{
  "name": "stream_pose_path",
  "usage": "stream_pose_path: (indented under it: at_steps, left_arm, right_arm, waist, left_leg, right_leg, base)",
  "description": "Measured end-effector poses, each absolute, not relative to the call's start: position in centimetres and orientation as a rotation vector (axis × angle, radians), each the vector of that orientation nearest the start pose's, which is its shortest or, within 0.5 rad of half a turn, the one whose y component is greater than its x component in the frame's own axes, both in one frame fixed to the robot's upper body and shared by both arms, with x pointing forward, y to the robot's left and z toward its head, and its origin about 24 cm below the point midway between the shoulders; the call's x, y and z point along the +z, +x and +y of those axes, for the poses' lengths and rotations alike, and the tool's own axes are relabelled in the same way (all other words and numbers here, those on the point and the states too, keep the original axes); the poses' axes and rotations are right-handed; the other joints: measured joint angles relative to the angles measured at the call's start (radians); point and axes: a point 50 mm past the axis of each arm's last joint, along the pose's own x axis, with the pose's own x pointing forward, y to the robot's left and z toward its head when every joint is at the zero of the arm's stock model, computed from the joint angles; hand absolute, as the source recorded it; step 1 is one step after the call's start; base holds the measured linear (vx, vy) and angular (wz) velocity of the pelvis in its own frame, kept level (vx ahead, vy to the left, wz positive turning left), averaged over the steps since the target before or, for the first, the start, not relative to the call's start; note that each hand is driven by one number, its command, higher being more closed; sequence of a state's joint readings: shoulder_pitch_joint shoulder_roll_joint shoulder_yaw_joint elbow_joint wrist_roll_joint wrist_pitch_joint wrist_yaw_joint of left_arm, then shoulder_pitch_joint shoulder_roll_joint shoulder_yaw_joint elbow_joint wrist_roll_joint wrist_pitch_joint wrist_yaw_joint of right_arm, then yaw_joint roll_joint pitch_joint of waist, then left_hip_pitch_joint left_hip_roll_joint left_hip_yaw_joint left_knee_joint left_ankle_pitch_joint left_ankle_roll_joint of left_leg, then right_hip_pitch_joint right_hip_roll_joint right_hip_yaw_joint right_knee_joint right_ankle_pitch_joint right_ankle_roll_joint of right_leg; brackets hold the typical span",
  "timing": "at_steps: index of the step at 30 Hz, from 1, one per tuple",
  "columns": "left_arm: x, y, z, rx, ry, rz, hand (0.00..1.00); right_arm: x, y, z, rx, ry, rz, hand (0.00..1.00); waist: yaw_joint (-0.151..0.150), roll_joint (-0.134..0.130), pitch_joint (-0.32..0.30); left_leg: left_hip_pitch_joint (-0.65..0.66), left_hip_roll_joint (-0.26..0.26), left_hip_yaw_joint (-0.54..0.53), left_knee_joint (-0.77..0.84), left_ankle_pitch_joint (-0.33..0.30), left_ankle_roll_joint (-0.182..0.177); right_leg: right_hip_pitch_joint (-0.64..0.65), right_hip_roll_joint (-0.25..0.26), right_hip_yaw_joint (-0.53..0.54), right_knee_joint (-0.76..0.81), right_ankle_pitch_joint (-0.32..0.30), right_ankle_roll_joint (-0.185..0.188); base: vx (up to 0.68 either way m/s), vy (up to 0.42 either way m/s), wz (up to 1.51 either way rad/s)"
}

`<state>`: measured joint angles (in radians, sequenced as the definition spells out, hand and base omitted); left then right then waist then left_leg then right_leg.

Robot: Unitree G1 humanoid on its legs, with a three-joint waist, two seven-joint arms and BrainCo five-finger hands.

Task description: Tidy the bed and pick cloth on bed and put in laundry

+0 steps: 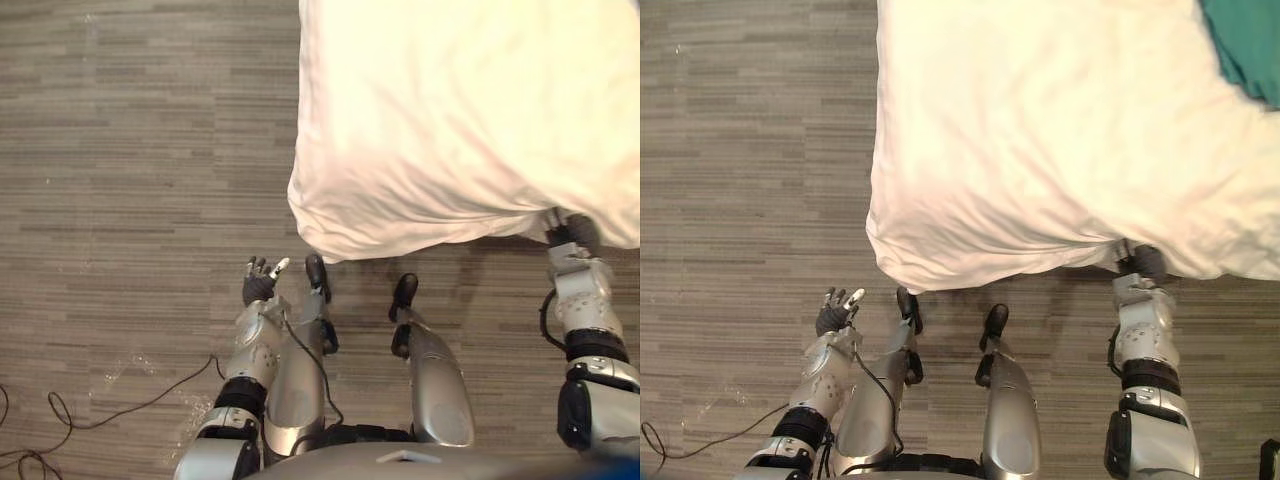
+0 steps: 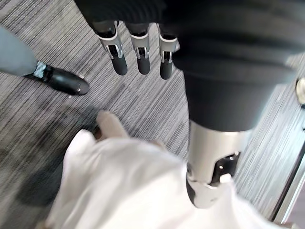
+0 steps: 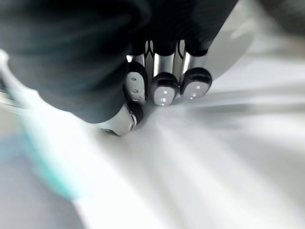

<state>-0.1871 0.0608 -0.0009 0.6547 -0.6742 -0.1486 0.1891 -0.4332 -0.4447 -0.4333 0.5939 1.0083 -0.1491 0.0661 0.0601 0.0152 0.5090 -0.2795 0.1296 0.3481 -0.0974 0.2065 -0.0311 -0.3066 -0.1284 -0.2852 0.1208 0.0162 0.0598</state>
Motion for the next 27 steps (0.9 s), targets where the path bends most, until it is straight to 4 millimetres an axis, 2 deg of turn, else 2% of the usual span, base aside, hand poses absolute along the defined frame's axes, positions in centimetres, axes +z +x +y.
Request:
stream_pose_path:
  at_steps: [1,2,5,7,10,14,19,23,25,27]
  left_arm:
    - [-5.5,25.8,16.9,0.326,-0.542,0.400,0.00]
    - [-5.7,25.7,16.6,0.302,-0.539,0.421,0.00]
    - [-7.5,24.6,15.5,0.221,-0.521,0.538,0.00]
    - [-8.1,24.0,14.7,0.157,-0.478,0.582,0.00]
    - [-8.5,23.7,13.8,0.098,-0.454,0.610,0.00]
    - [-8.7,23.4,13.0,0.050,-0.416,0.632,0.00]
    - [-8.9,23.5,12.2,0.020,-0.395,0.651,0.00]
    - [-8.9,23.9,11.4,-0.013,-0.373,0.678,0.00]
    - [-8.9,24.0,11.1,-0.024,-0.360,0.689,0.00]
    - [-8.8,24.2,11.0,-0.025,-0.366,0.685,0.00]
  right_arm:
    - [11.5,29.6,-34.6,-0.449,0.755,-0.454,1.00]
    - [12.3,29.4,-34.8,-0.448,0.762,-0.506,1.00]
    - [15.5,29.2,-34.3,-0.387,0.763,-0.678,1.00]
    - [17.3,29.5,-33.0,-0.321,0.769,-0.756,1.00]
    - [18.3,30.6,-30.0,-0.202,0.813,-0.785,1.00]
    - [18.0,31.8,-25.6,-0.054,0.923,-0.760,1.00]
    - [16.6,33.5,-21.9,-0.010,1.103,-0.682,1.00]
    - [14.4,34.6,-20.9,-0.088,1.210,-0.598,1.00]
    - [12.2,35.1,-20.4,-0.170,1.277,-0.528,1.00]
    - [11.7,35.1,-19.8,-0.178,1.303,-0.540,1.00]
  waist:
    - [-0.004,-0.002,-0.001]
    - [-0.004,-0.002,-0.001]
    - [-0.012,-0.003,-0.002]
    - [-0.014,-0.007,-0.004]
    - [-0.017,-0.011,-0.011]
    - [-0.018,-0.009,-0.029]
    - [-0.015,-0.007,-0.030]
    - [-0.014,0.010,-0.039]
    - [-0.014,0.016,-0.041]
    - [-0.019,0.020,-0.039]
  left_leg:
    - [0.008,0.002,0.000,0.000,0.000,0.001]
    - [0.014,0.003,0.000,0.000,0.000,0.002]
    - [0.052,0.005,0.001,0.000,-0.002,0.004]
    - [0.069,0.008,0.000,0.000,-0.005,0.000]
    - [0.085,0.010,-0.001,0.000,-0.007,-0.003]
    - [0.091,0.010,-0.004,0.000,-0.011,-0.008]
    - [0.084,0.006,-0.007,0.000,-0.019,-0.011]
    - [0.036,0.001,-0.016,0.000,-0.022,-0.009]
    - [0.013,-0.008,-0.006,0.000,-0.018,-0.003]
    - [0.012,-0.017,0.009,0.000,-0.012,0.005]
  right_leg:
    - [0.014,0.005,0.002,-0.015,0.011,-0.001]
    - [0.022,0.007,0.004,-0.022,0.016,-0.003]
    - [0.067,0.014,0.012,-0.046,0.025,0.005]
    - [0.082,0.020,0.021,-0.055,0.028,0.009]
    - [0.099,0.029,0.024,-0.067,0.030,0.007]
    - [0.108,0.031,0.025,-0.073,0.031,0.005]
    - [0.104,0.028,0.027,-0.083,0.036,-0.003]
    - [0.065,0.022,0.028,-0.088,0.045,-0.008]
    - [0.042,0.021,0.045,-0.108,0.066,-0.004]
    - [0.037,0.016,0.062,-0.122,0.080,0.003]
  base:
    - [0.07,-0.023,-0.07]
    - [0.08,-0.024,-0.08]
    - [0.08,-0.027,-0.07]
    - [0.05,-0.033,-0.13]
    - [0.03,-0.022,-0.09]
    - [0.00,-0.004,-0.01]
    - [-0.01,0.002,0.00]
    - [-0.02,0.022,0.07]
    - [0.00,0.039,-0.12]
    - [0.03,0.062,-0.22]
